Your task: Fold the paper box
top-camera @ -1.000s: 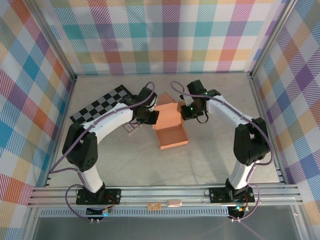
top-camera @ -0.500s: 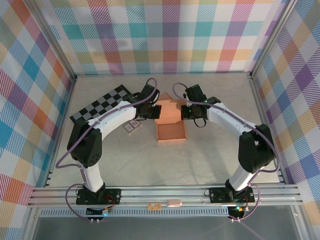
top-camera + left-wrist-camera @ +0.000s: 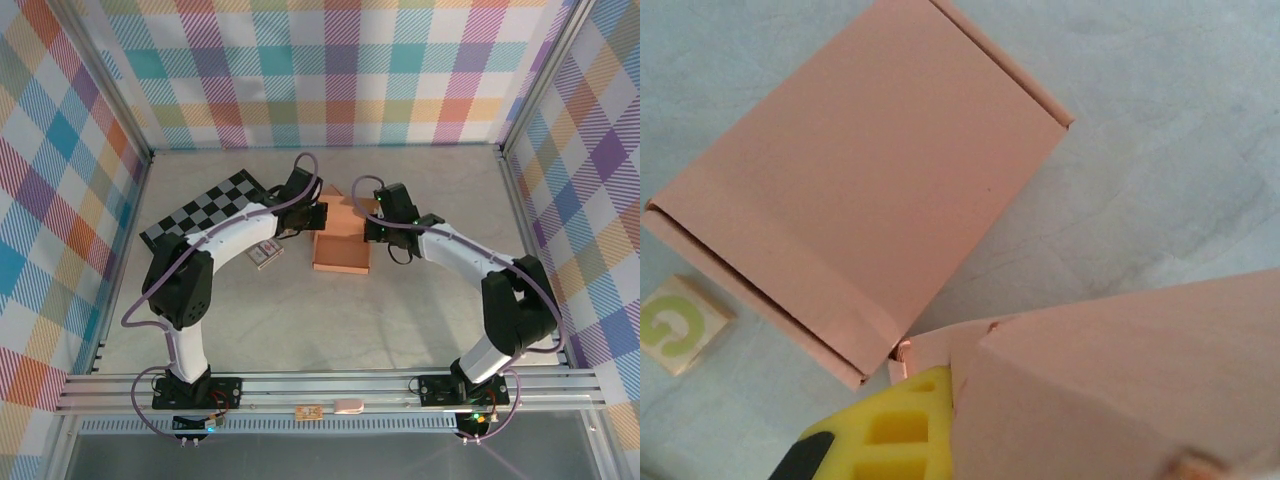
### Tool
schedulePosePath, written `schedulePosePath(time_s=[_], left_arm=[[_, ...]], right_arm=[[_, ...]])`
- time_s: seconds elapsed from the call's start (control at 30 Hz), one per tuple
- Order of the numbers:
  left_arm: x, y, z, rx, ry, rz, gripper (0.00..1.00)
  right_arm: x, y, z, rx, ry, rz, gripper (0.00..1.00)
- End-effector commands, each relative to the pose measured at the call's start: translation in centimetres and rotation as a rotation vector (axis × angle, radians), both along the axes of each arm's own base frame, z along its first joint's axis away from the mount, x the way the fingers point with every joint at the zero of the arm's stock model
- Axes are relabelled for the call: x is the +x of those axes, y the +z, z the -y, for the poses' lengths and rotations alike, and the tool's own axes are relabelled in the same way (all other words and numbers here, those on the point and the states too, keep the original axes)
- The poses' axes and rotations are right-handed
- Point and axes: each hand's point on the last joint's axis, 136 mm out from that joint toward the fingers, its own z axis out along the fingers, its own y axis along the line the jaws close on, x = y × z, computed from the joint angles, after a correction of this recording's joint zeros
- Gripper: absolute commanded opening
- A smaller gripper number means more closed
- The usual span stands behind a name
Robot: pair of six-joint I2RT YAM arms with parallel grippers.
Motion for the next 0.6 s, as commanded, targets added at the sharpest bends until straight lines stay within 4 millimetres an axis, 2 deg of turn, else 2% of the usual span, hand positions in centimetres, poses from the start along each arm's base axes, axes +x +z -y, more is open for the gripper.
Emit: schedulePosePath(time_s=[0.0,0.17,0.43,0.57], left_arm=[[0.0,2.7,2.4,-0.113,-0.045,0.122,0.0],[-0.9,2.8,2.6,-0.134,-0.077,0.197,0.0],[-2.8,2.4,3.0,-0.159,-0.113,0.204,0.0],[-3.8,1.6,3.3,-0.16,-0.113,0.207,0.0]], right_arm=[[-0.1,1.5,-1.6,0.047,0.04,0.085,0.0],[-0.5,1.4,-1.5,0.039,0.049,0.126,0.0],[-1.7,1.6,-0.9,-0.007,0.051,0.17,0.0],[-2.5,0.7,-0.6,-0.037,0.046,0.164,0.0]])
